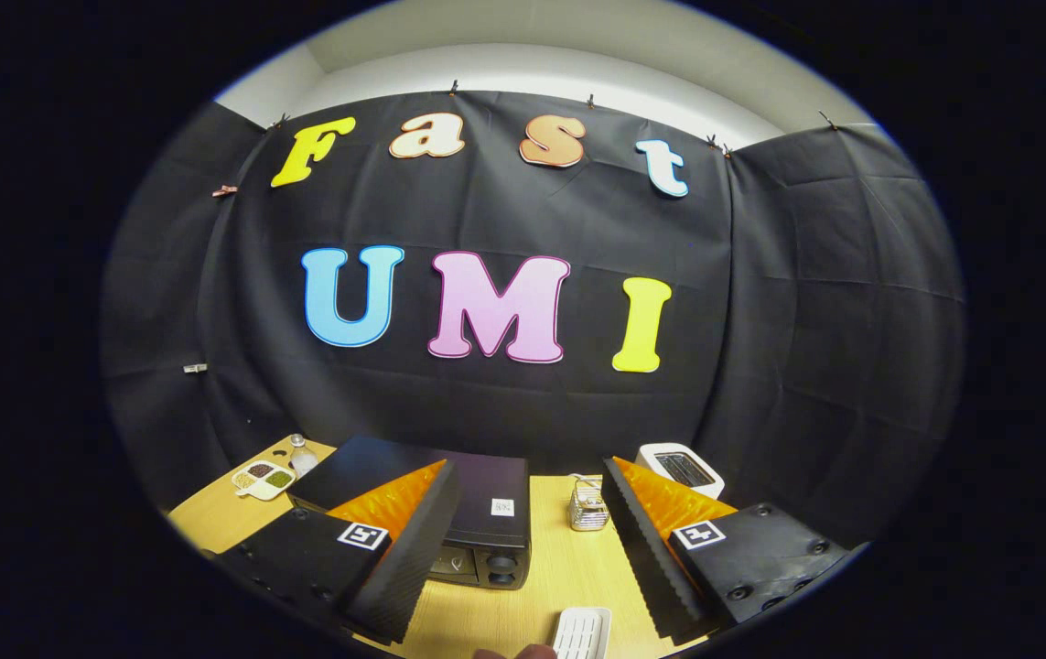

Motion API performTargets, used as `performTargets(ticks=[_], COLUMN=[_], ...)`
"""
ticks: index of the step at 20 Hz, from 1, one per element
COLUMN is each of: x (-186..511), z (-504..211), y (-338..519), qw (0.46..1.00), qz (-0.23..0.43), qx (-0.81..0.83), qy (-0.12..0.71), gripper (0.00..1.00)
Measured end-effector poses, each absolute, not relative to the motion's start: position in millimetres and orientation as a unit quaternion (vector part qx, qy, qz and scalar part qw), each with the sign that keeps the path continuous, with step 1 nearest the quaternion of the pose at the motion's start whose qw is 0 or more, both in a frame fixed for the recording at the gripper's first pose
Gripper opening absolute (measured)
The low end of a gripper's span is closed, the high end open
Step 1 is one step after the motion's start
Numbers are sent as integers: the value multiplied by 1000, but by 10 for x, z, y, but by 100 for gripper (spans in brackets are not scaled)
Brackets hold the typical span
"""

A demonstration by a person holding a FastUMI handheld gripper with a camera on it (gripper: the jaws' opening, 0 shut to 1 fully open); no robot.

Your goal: Open the toaster oven, put the food inside, and close the toaster oven door.

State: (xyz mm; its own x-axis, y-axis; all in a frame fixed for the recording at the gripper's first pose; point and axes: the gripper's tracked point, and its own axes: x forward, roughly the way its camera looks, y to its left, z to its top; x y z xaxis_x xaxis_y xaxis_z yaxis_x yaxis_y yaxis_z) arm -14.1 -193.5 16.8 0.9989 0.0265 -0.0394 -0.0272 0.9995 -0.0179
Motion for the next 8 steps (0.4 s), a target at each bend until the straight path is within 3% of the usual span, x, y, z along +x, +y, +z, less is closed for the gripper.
performTargets(ticks=[8], x=[-127], z=[172], y=[-1952], qw=[1000], qz=[9], qx=[-4], qy=[23], gripper=[97])
